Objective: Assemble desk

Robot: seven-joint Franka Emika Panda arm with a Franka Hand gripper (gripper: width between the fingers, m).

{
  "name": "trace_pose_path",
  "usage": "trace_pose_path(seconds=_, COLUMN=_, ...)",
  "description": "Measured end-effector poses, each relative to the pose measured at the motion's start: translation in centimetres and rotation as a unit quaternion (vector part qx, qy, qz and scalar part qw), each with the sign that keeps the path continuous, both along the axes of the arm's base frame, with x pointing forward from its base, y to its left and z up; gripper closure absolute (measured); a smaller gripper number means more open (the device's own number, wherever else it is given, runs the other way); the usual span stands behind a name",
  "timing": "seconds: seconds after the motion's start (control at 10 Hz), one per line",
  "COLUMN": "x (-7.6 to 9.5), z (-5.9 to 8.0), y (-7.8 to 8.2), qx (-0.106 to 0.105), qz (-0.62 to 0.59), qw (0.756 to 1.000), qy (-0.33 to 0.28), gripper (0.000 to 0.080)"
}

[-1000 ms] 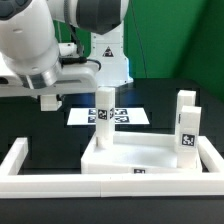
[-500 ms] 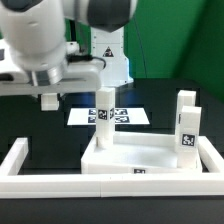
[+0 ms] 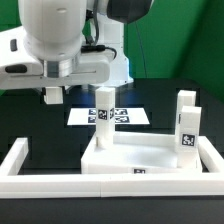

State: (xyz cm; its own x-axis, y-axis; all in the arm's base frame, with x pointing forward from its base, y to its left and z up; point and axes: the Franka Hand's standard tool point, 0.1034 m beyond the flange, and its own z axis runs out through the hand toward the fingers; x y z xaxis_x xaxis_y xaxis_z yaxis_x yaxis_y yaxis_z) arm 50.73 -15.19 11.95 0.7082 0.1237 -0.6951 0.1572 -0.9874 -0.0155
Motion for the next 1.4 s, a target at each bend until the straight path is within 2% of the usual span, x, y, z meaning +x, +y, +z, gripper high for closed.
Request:
trace_pose_path(seconds=0.2, x=0.2, z=0.2, y=0.0, qx=-0.002, qz=0.005, qw=1.0, qy=0.0, gripper=0.0509)
trace_pose_path(seconds=0.3, x=1.4, z=1.0, y=0.4, qx=-0.008, qz=0.022, qw=1.0, qy=-0.007, gripper=0.0509)
trace_pose_path(seconds=0.4, x=2.7, z=1.8, y=0.5, qx=0.001, qz=0.052, qw=0.998, qy=-0.03, gripper=0.0509)
trace_pose_path(seconds=0.5, x=3.1, z=2.9, y=0.1, qx=0.007, qz=0.069, qw=0.997, qy=-0.04, gripper=0.0509)
trace_pose_path(seconds=0.6, x=2.7, z=3.4, y=-0.9, qx=0.0, qz=0.066, qw=0.997, qy=-0.037, gripper=0.0509)
trace_pose_path(seconds=0.8, x=2.8, z=3.0, y=-0.7, qx=-0.001, qz=0.066, qw=0.997, qy=-0.039, gripper=0.0509)
trace_pose_path(seconds=1.0, x=3.7, z=3.0, y=-0.8, qx=-0.009, qz=0.052, qw=0.997, qy=-0.055, gripper=0.0509)
trace_pose_path(seconds=1.2, x=6.1, z=2.9, y=0.4, qx=-0.003, qz=0.027, qw=0.991, qy=-0.128, gripper=0.0509)
trace_pose_path(seconds=1.3, x=7.0, z=2.7, y=1.7, qx=-0.006, qz=0.01, qw=0.984, qy=-0.18, gripper=0.0509)
trace_pose_path(seconds=1.4, x=7.2, z=2.4, y=3.1, qx=-0.008, qz=0.011, qw=0.976, qy=-0.219, gripper=0.0509)
